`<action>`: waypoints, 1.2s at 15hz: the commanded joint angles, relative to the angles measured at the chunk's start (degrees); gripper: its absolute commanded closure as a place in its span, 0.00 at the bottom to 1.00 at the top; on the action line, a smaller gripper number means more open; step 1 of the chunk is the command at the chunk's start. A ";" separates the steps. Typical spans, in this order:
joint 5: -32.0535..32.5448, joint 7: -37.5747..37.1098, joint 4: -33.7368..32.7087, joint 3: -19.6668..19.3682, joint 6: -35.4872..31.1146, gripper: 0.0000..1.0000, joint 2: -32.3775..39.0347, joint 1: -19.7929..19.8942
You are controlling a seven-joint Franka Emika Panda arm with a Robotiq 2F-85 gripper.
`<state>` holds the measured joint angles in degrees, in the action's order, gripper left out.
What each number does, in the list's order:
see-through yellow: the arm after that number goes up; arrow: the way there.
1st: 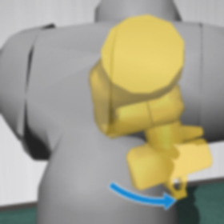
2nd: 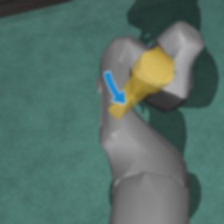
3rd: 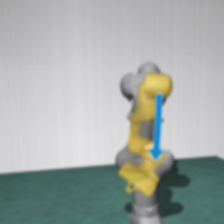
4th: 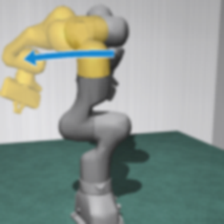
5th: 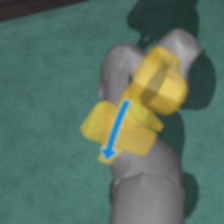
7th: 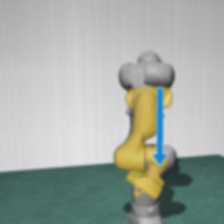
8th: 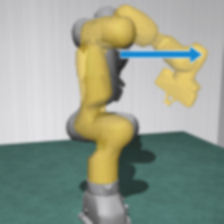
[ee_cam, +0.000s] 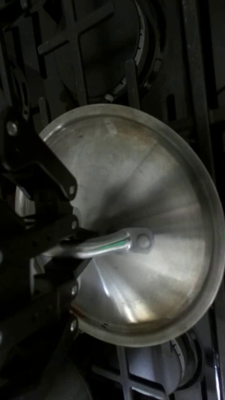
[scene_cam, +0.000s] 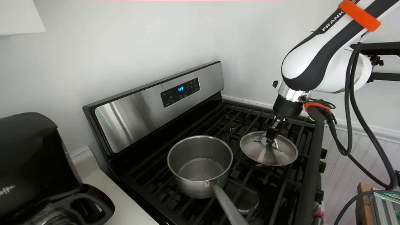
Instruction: Put the silver lid on the stove
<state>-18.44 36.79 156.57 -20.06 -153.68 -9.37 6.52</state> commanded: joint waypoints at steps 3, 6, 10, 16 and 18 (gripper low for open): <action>-4.14 0.23 -0.83 0.46 -4.46 0.98 4.89 -2.57; -4.95 0.66 -0.78 0.44 -5.90 0.98 6.27 -3.19; -6.86 1.42 -0.76 0.58 -6.79 0.98 7.19 -3.65; -4.11 -0.50 0.11 0.27 -7.38 0.53 5.16 -2.63; -1.07 -2.11 0.80 0.26 -7.40 0.40 3.21 -1.79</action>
<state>-22.92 36.77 156.48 -19.72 -160.32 -3.63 3.70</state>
